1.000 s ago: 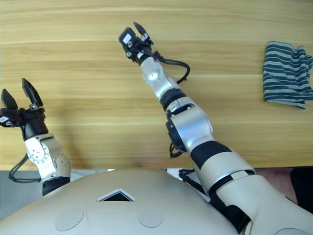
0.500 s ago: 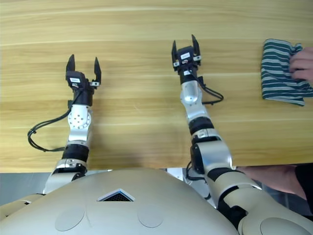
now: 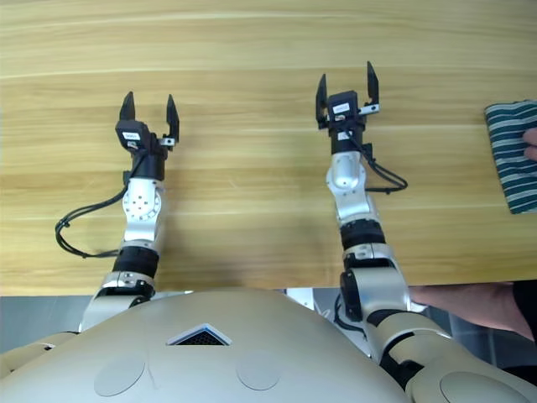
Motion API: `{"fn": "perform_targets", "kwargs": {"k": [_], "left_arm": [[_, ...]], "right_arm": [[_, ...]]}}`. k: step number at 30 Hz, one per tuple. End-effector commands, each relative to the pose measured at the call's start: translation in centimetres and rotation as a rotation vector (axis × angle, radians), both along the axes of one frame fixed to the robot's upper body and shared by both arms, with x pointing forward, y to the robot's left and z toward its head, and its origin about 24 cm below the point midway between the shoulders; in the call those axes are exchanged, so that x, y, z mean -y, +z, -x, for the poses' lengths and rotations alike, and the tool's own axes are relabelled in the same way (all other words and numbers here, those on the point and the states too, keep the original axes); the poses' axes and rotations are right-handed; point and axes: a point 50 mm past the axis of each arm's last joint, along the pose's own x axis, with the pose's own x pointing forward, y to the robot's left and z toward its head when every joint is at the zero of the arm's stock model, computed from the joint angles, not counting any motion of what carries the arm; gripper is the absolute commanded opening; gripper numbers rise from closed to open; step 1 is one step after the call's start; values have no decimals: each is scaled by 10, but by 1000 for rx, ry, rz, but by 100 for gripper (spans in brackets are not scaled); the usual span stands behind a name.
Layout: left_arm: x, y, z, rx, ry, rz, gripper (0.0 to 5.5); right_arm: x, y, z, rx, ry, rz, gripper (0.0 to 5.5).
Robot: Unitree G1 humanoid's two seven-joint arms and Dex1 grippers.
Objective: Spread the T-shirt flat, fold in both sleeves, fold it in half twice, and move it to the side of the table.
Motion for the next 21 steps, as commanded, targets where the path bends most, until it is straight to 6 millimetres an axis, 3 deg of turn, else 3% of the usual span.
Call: {"fn": "perform_targets", "kwargs": {"k": [1,2,11,13,17,21], "left_arm": [[2,2,-3,-11,-33,9,401],[1,3,-3,-2,-15,12,421],[-8,0,-14,-49,61,100,421],[-16,-7,-21,-129,130,125,421],[-37,-16,-26,-215,181,353,421],[-43,-15,-28,-217,187,382,421]], "right_arm": [[4,1,1,3,-16,28,410],[4,1,1,4,-16,26,410],[4,0,-2,-6,-34,-2,410],[7,-4,-4,-52,-53,-87,410],[20,-13,-11,-148,-126,-238,410],[22,-11,-15,-139,-99,-218,410]]}}
